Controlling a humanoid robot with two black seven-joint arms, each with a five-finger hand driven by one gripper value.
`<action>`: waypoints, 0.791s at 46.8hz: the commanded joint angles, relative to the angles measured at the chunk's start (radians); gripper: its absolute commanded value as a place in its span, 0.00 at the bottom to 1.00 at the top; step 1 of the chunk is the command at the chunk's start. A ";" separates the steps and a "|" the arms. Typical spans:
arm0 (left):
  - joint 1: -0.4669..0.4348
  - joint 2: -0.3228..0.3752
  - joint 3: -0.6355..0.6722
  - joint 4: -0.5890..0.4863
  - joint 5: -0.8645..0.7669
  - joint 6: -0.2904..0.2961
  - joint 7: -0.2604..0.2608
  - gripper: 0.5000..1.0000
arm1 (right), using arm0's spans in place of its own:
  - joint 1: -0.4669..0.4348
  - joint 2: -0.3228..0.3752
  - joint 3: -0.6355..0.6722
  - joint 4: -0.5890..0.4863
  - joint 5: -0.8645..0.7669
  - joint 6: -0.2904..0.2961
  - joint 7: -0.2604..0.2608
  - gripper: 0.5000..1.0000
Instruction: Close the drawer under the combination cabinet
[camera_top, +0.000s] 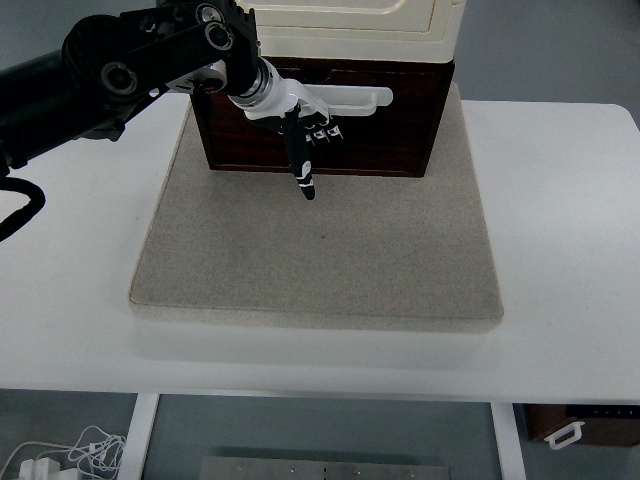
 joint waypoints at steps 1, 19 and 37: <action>0.003 0.000 -0.031 -0.023 -0.004 -0.007 -0.005 0.99 | 0.000 0.000 -0.001 0.000 0.000 0.001 0.000 0.90; 0.023 -0.001 -0.283 -0.101 -0.023 -0.007 -0.043 1.00 | 0.001 0.000 -0.001 0.000 0.000 -0.001 0.000 0.90; 0.050 -0.029 -0.683 -0.084 -0.041 -0.007 -0.247 1.00 | 0.000 0.000 -0.001 0.000 0.000 -0.001 0.000 0.90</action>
